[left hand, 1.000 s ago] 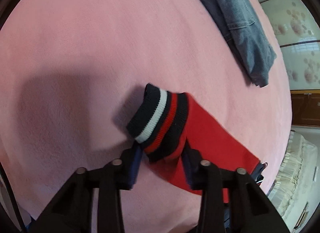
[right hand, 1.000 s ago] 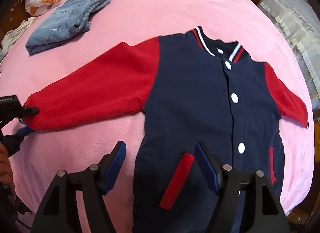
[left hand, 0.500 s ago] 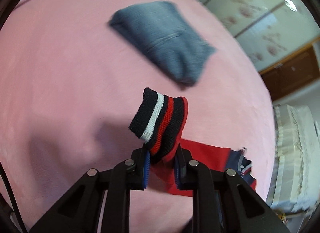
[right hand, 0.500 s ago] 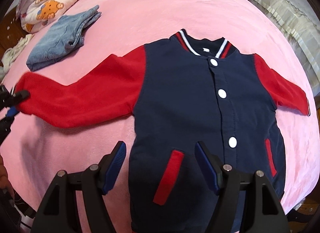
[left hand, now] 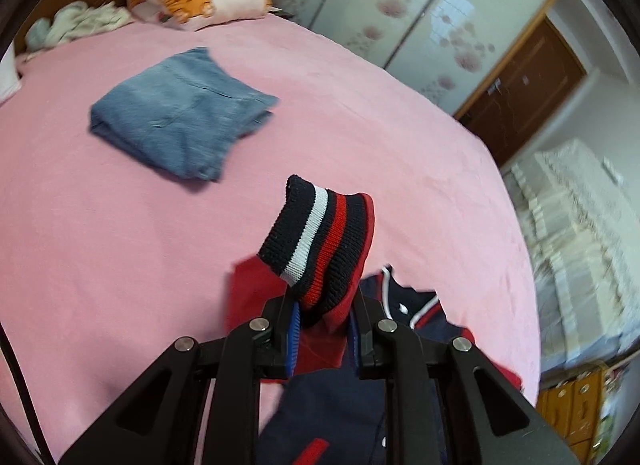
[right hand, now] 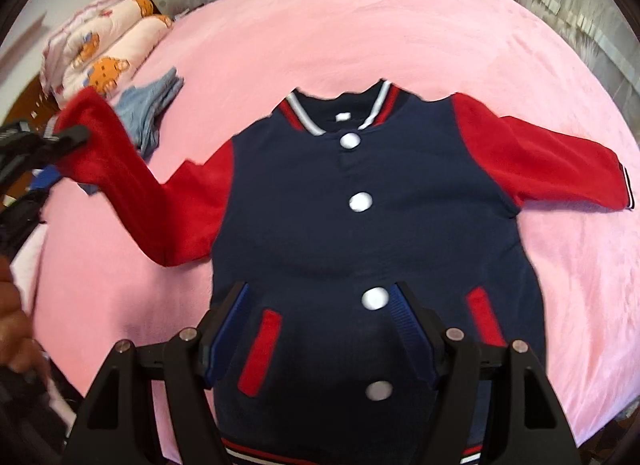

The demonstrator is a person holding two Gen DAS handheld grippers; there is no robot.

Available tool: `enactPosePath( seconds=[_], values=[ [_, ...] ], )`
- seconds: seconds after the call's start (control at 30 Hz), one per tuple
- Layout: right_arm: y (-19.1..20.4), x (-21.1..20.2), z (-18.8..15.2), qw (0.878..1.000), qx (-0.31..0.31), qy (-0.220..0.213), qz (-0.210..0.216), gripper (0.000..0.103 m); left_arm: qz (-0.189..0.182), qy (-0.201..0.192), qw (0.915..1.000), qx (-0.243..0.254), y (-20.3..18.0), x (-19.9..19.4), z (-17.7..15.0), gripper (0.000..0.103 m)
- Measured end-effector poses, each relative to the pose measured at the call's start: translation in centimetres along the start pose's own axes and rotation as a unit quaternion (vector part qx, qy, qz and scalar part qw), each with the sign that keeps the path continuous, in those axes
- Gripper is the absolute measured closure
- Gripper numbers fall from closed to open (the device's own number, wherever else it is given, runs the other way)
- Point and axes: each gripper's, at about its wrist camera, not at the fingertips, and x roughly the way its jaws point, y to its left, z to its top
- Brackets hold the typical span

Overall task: Fold large clothes
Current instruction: 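Fold the held sleeve across the jacket body with the left tool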

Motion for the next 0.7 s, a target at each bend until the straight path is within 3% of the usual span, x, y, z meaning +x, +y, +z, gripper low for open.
enactPosePath(
  seconds=[0.2,0.43,0.53,0.6,0.7],
  values=[
    [-5.5,-1.5,1.4,0.999,-0.003,-0.007,0.036,0.032,0.013,0.053,0.9983,0.020,-6.7,4.1,-4.1,0.085],
    [-11.1,-0.8,2.8,0.999,-0.012,-0.001,0.037,0.032,0.055,0.120,0.9896,0.058,-11.2,9.6,-9.4,0.080],
    [-13.3,-0.2,3.1,0.999,0.000,0.008,0.037,0.032,0.067,0.159,0.9812,0.087,-12.6,11.6,-10.9,0.063],
    [-14.4,0.3,3.3,0.999,0.010,0.015,0.036,0.032,0.065,0.170,0.9789,0.092,-13.3,11.9,-11.4,0.034],
    [-15.6,1.0,3.3,0.998,0.026,0.028,0.041,0.032,0.060,0.161,0.9815,0.084,-13.2,10.8,-11.3,0.025]
  ],
)
